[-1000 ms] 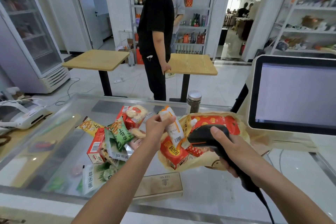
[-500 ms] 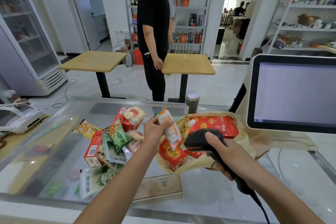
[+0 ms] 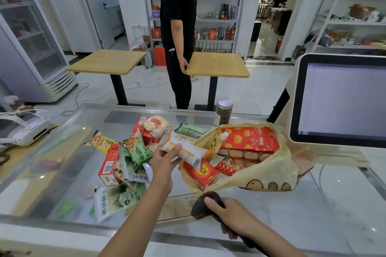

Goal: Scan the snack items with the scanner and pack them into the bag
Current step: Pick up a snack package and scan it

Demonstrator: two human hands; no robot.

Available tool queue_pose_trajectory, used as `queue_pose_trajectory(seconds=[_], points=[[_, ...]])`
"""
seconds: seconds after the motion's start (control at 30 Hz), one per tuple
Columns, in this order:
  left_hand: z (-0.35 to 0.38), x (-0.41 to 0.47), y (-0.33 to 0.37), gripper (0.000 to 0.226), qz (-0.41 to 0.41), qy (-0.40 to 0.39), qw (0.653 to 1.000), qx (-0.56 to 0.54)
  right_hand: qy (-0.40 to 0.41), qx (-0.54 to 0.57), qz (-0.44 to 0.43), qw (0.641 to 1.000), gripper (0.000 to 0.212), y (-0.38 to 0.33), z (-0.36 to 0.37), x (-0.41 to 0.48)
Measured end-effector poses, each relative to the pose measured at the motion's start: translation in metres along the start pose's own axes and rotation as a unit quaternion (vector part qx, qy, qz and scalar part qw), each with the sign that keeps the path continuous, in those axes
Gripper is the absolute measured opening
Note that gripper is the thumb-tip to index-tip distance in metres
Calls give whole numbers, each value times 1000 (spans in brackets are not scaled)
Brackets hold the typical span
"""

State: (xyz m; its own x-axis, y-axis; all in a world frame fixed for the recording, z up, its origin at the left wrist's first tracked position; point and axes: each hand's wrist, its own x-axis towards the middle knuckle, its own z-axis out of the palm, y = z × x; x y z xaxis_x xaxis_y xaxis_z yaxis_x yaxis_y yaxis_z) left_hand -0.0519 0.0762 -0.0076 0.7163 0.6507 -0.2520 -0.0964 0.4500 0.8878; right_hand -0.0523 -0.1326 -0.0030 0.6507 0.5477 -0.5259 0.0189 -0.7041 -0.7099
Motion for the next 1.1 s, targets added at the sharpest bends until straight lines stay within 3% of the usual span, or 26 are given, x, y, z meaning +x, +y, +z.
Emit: queue_pose_trajectory(seconds=[0.07, 0.17, 0.23, 0.37, 0.53, 0.63, 0.7, 0.8, 0.93, 1.1], points=[[-3, -4, -3, 41, 9, 0, 1000, 2, 55, -65, -13, 996, 53, -2, 5, 4], [-5, -14, -7, 46, 5, 8, 1000, -6, 188, -273, -29, 943, 60, 0, 12, 7], [-7, -24, -12, 43, 12, 7, 1000, -16, 241, -269, -53, 931, 59, 1, 17, 5], [-6, -45, -23, 32, 27, 5, 999, -21, 345, -167, -152, 911, 80, 8, 19, 7], [5, -58, -28, 32, 34, -32, 999, -17, 310, -15, -209, 927, 93, 0, 9, 19], [7, -56, -27, 24, 32, -44, 999, 6, 362, -38, -231, 902, 59, -2, 3, 28], [3, -52, -28, 26, 44, -15, 995, 90, 394, -13, -218, 893, 48, -3, -6, 29], [-10, -43, -37, 47, 67, 59, 945, 315, 409, -26, -216, 886, 45, -4, -21, 27], [-12, -30, -49, 51, -1, 11, 872, 489, 359, -107, -188, 908, 47, -11, -24, 33], [-1, -19, -52, 28, -23, 27, 907, 420, 311, -177, -143, 923, 68, -19, -17, 45]])
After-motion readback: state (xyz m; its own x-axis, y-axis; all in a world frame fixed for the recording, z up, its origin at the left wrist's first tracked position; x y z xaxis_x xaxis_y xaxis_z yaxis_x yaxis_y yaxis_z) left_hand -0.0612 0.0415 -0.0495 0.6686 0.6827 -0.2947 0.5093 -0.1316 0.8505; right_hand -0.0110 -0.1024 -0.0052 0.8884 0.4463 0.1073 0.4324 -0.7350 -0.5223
